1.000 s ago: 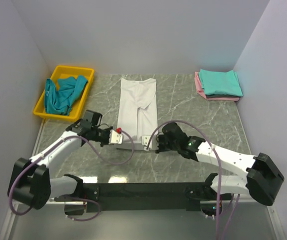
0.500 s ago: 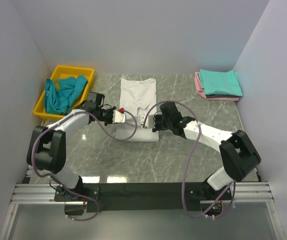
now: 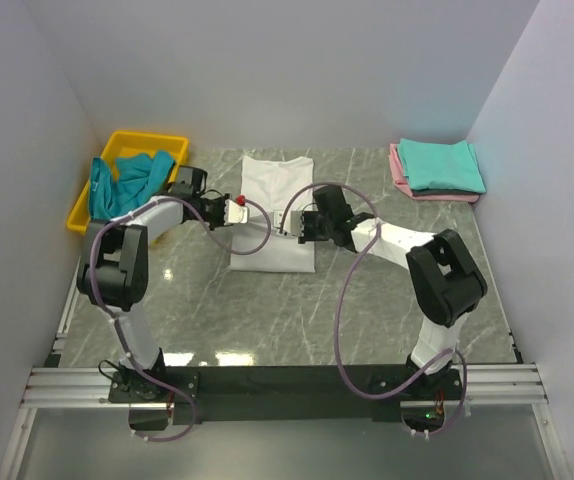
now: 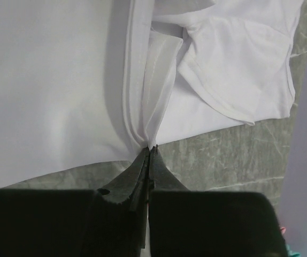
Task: Fold and stack the t-shirts
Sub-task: Fold the tshirt
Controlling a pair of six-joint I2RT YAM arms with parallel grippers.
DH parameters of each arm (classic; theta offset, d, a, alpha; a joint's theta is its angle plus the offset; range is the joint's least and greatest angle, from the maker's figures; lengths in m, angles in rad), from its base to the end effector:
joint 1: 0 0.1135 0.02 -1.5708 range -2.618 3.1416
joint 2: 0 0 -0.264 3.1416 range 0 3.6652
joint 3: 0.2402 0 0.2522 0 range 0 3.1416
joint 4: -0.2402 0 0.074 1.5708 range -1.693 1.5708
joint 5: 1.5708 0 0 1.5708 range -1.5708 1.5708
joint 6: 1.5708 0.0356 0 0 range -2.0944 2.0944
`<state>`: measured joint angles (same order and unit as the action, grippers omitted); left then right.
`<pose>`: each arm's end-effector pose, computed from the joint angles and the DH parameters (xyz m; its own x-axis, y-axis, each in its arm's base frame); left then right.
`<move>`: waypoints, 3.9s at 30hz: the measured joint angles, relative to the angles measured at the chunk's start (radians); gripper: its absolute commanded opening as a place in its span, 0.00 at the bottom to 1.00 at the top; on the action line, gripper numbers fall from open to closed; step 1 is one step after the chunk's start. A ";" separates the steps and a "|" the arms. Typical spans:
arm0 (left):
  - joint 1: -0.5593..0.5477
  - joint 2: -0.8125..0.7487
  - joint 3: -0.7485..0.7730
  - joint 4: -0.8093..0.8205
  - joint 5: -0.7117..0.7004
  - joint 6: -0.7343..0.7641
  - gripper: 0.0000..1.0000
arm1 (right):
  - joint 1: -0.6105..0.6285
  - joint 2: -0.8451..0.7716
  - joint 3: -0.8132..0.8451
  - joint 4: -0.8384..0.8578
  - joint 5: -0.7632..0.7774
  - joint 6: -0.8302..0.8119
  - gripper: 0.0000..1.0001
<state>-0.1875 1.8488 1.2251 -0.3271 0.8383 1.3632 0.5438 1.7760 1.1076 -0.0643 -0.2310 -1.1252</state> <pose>0.3715 -0.0974 0.1934 0.3725 0.5954 -0.7119 0.8956 -0.0296 0.4438 0.3244 0.2056 0.1946 0.3392 -0.8214 -0.4586 -0.7963 0.0088 -0.6048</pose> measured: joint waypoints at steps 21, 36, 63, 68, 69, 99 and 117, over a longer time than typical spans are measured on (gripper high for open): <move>0.101 0.100 0.144 0.072 0.031 -0.293 0.50 | -0.045 0.070 0.263 -0.102 0.063 0.220 0.30; 0.034 -0.182 -0.252 0.083 0.060 -0.462 0.47 | -0.042 0.207 0.470 -0.411 -0.247 0.811 0.28; -0.378 -0.193 -0.302 -0.193 -0.261 -0.336 0.40 | -0.032 0.233 0.219 -0.492 -0.389 0.988 0.30; -0.427 -0.293 -0.342 -0.261 -0.225 -0.435 0.45 | -0.019 0.109 0.074 -0.531 -0.389 0.947 0.39; -0.416 -0.322 -0.342 -0.274 -0.218 -0.449 0.48 | -0.019 0.057 0.032 -0.534 -0.384 0.934 0.41; -0.430 -0.747 -0.797 0.109 -0.291 -0.473 0.52 | 0.336 -0.538 -0.587 -0.092 0.165 0.388 0.38; -0.473 -0.607 -0.774 0.173 -0.347 -0.471 0.19 | 0.335 -0.497 -0.621 -0.031 0.177 0.332 0.47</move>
<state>-0.6609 1.2419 0.4507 -0.1539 0.4911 0.8921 0.8787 1.2793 0.4862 -0.0956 -0.0536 -0.7933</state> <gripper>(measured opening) 0.201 0.432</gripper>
